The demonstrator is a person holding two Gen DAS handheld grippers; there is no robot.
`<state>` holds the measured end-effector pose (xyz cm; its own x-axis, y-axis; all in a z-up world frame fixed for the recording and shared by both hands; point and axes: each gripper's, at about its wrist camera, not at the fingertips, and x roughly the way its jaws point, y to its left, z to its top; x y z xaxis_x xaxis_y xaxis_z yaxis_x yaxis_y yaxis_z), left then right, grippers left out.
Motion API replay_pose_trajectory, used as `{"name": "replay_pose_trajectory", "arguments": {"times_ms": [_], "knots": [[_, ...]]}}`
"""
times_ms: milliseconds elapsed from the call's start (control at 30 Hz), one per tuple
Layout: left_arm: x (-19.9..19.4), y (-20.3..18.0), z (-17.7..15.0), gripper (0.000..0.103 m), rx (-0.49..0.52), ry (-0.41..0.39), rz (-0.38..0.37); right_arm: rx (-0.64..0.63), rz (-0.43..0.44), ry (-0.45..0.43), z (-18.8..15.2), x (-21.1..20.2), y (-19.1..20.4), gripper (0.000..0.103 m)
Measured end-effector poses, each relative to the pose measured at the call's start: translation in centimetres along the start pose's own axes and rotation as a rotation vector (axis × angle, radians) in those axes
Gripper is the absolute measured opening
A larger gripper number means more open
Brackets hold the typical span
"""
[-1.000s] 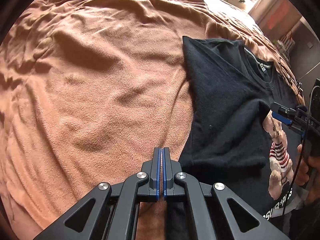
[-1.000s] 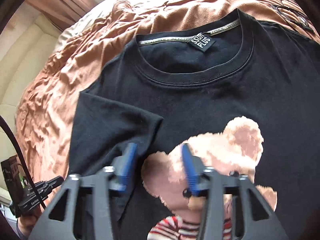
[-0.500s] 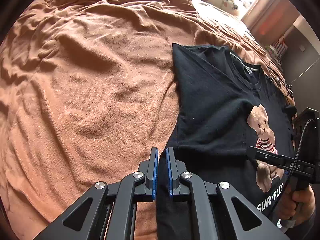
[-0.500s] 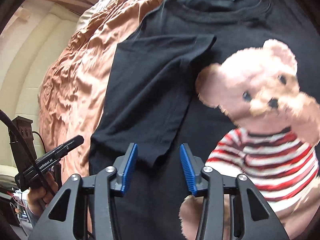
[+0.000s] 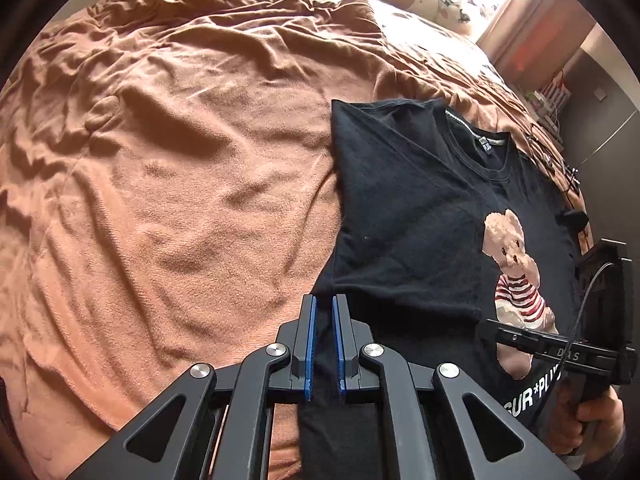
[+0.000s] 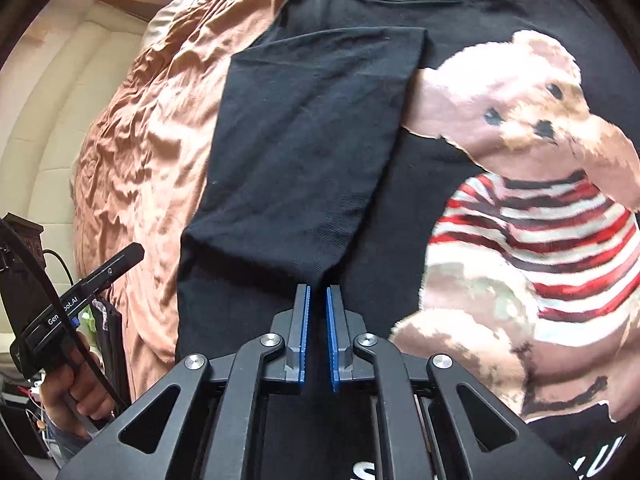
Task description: Fold small clothes
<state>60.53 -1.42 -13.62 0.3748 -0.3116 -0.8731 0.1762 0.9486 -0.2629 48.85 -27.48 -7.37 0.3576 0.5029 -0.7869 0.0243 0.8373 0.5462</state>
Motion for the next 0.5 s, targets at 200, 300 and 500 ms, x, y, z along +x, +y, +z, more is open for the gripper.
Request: {"name": "replay_pose_trajectory", "arguments": {"times_ms": [200, 300, 500], "knots": [[0.9, -2.8, 0.6, 0.009, 0.031, 0.008, -0.006, -0.018, -0.045, -0.13, 0.0, -5.9, -2.9, 0.061], [1.3, -4.7, 0.9, 0.024, 0.049, 0.006, -0.012, 0.008, -0.064, -0.171, 0.1, -8.4, -5.4, 0.061], [1.7, -9.1, 1.8, 0.06, 0.099, -0.033, -0.025, 0.085, -0.122, -0.273, 0.2, -14.2, -11.3, 0.061]]}}
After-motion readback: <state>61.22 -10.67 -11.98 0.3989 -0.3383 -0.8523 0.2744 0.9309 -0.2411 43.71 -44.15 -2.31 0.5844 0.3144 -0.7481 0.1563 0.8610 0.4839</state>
